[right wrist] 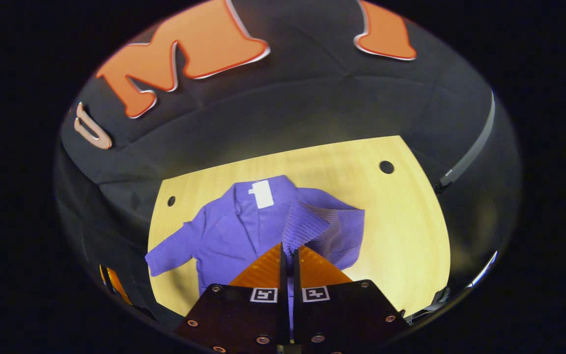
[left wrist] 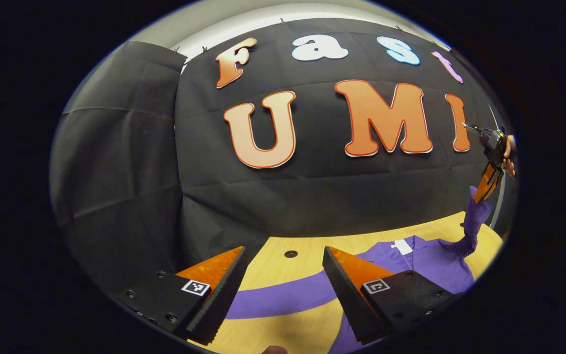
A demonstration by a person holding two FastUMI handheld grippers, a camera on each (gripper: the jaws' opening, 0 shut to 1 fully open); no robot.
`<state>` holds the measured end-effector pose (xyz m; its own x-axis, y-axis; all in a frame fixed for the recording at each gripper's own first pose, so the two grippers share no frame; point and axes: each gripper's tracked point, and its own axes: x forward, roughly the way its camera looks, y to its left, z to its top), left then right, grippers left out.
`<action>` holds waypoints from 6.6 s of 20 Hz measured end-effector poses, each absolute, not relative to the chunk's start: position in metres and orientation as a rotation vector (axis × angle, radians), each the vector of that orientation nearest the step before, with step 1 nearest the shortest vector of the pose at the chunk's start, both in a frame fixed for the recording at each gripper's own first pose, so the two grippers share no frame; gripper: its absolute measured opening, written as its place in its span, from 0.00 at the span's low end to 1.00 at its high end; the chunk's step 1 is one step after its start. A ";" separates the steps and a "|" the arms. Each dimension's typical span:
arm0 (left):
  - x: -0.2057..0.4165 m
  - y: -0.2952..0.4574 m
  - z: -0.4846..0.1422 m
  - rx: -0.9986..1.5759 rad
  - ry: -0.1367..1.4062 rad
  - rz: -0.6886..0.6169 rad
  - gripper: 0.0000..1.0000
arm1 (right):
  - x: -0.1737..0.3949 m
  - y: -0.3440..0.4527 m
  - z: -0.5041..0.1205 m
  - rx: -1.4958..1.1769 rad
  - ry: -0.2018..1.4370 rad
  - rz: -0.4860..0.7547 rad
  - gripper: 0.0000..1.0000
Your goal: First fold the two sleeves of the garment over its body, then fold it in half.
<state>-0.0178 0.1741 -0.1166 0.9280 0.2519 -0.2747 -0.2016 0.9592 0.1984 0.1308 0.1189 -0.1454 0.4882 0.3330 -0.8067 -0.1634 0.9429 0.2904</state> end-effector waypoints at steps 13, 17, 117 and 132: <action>-0.013 0.264 -0.148 0.187 0.377 0.309 0.96 | 0.116 0.294 -0.142 0.232 1.042 0.544 0.02; 0.001 0.281 -0.167 0.142 0.435 0.322 0.96 | 0.116 0.290 -0.118 0.244 0.942 0.584 0.47; 0.127 -0.275 -0.232 -0.009 1.130 -0.539 0.21 | 0.055 -0.140 -0.140 0.203 0.400 0.222 0.95; 0.049 -0.074 -0.184 0.117 0.892 -0.232 0.93 | 0.021 -0.065 -0.176 0.109 0.532 0.299 0.96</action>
<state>0.0493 -0.0739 -0.1839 0.6050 -0.1518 -0.7817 0.2486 0.9686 0.0043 0.0211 -0.0651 -0.1764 0.8193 0.3087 -0.4832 -0.2526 0.9509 0.1791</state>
